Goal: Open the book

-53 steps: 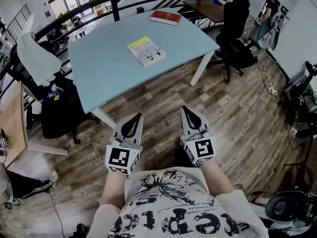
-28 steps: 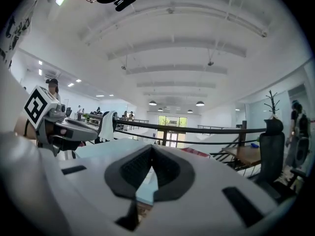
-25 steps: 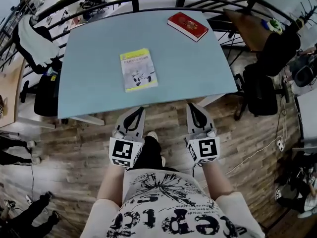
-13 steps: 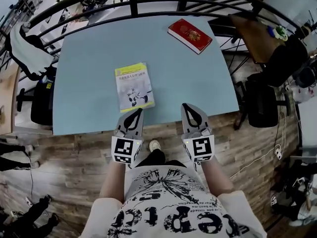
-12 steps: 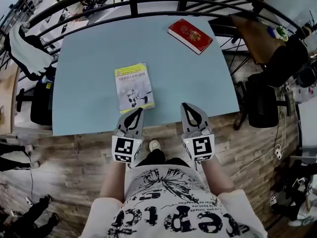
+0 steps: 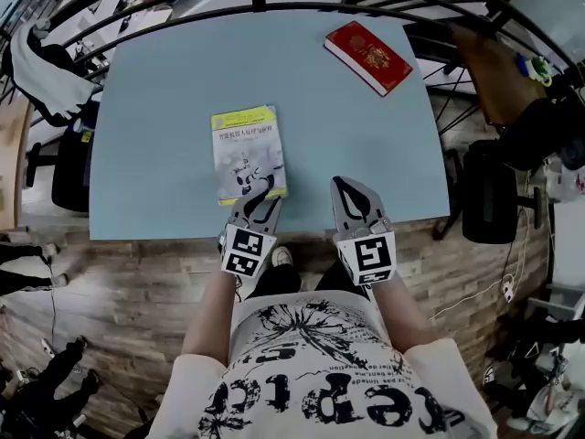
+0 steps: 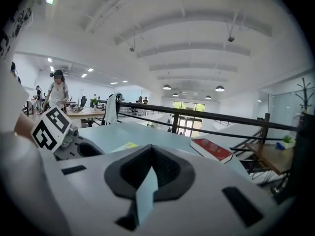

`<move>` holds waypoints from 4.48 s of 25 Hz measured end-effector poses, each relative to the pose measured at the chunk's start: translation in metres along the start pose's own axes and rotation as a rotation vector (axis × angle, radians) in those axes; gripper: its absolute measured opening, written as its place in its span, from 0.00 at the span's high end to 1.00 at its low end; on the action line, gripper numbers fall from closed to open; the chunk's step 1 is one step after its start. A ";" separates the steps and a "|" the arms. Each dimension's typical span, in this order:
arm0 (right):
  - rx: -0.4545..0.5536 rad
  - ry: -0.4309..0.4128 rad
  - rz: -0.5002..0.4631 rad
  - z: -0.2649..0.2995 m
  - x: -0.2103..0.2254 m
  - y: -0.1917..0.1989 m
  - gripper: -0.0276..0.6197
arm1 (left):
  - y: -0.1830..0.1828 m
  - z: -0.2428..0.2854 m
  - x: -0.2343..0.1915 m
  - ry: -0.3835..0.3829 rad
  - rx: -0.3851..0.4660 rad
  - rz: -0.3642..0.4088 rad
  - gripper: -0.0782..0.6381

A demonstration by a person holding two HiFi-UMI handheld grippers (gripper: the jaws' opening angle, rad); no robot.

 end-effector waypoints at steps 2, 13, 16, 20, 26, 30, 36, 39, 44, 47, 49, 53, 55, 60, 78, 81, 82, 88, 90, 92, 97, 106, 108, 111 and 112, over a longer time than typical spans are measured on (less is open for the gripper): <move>-0.003 -0.019 0.000 0.006 0.003 0.006 0.94 | 0.007 0.011 0.001 -0.007 -0.029 0.000 0.72; -0.042 -0.094 0.009 0.027 0.017 0.034 0.94 | 0.032 0.057 0.000 -0.143 -0.143 0.078 0.62; -0.047 -0.108 0.002 0.027 0.016 0.040 0.94 | 0.037 0.065 0.000 -0.176 -0.176 0.124 0.62; -0.050 -0.115 -0.002 0.027 0.016 0.043 0.94 | 0.034 0.065 -0.001 -0.197 -0.154 0.067 0.70; -0.049 -0.107 0.002 0.027 0.012 0.042 0.94 | 0.033 0.059 -0.003 -0.147 -0.130 -0.014 0.86; -0.043 -0.104 -0.017 0.030 0.006 0.034 0.94 | 0.023 0.048 -0.011 -0.112 -0.102 -0.063 0.87; -0.020 -0.098 -0.072 0.038 -0.007 0.017 0.94 | -0.003 0.014 -0.029 -0.131 0.002 -0.090 0.87; 0.000 -0.093 -0.120 0.046 -0.014 0.005 0.94 | -0.013 -0.009 -0.044 -0.150 0.061 -0.113 0.87; 0.071 -0.110 -0.092 0.058 -0.025 -0.020 0.94 | -0.024 -0.053 -0.078 -0.217 0.151 -0.164 0.87; 0.093 -0.121 -0.084 0.065 -0.034 -0.028 0.94 | -0.017 -0.077 -0.103 -0.275 0.182 -0.209 0.87; 0.086 -0.124 -0.083 0.069 -0.040 -0.028 0.94 | -0.009 -0.091 -0.117 -0.313 0.190 -0.239 0.87; 0.086 -0.137 -0.072 0.075 -0.047 -0.029 0.94 | 0.014 -0.116 -0.145 -0.390 0.184 -0.312 0.87; 0.093 -0.145 -0.059 0.078 -0.049 -0.031 0.94 | 0.026 -0.123 -0.157 -0.419 0.178 -0.349 0.86; 0.089 -0.152 -0.038 0.088 -0.052 -0.031 0.94 | 0.056 -0.123 -0.182 -0.469 0.119 -0.384 0.86; 0.057 -0.137 0.023 0.085 -0.055 -0.026 0.94 | 0.077 -0.133 -0.217 -0.587 0.125 -0.487 0.70; 0.071 -0.120 0.025 0.082 -0.054 -0.033 0.94 | 0.043 -0.144 -0.207 -0.597 0.187 -0.379 0.70; 0.076 -0.113 0.026 0.080 -0.053 -0.035 0.94 | 0.030 -0.149 -0.204 -0.597 0.213 -0.347 0.70; 0.117 -0.062 0.030 0.063 -0.040 -0.050 0.94 | -0.041 -0.171 -0.173 -0.525 0.363 -0.225 0.70; 0.133 -0.049 0.027 0.056 -0.035 -0.055 0.94 | -0.063 -0.173 -0.158 -0.465 0.394 -0.188 0.71; 0.150 -0.038 0.028 0.049 -0.031 -0.060 0.94 | -0.080 -0.174 -0.144 -0.410 0.421 -0.168 0.75; 0.195 0.016 0.031 0.031 -0.019 -0.072 0.94 | -0.113 -0.172 -0.114 -0.294 0.477 -0.118 0.85; 0.199 0.056 -0.006 0.013 -0.009 -0.072 0.94 | -0.132 -0.160 -0.069 -0.156 0.487 -0.044 0.86; 0.196 0.066 -0.007 0.012 -0.007 -0.071 0.94 | -0.135 -0.158 -0.061 -0.135 0.489 -0.035 0.86; 0.196 0.081 -0.007 0.010 -0.002 -0.071 0.94 | -0.140 -0.154 -0.054 -0.120 0.494 -0.024 0.86; 0.198 0.085 -0.007 0.009 -0.001 -0.071 0.94 | -0.142 -0.153 -0.052 -0.120 0.495 -0.018 0.86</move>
Point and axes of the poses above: the fingertips, and each gripper's own axes: z forward along the fingers, x to its right, y out of its underside, the point moved 5 cm from there along -z, backward along the fingers, and after that the axes turned 13 degrees about -z, right-handed, at the moved point
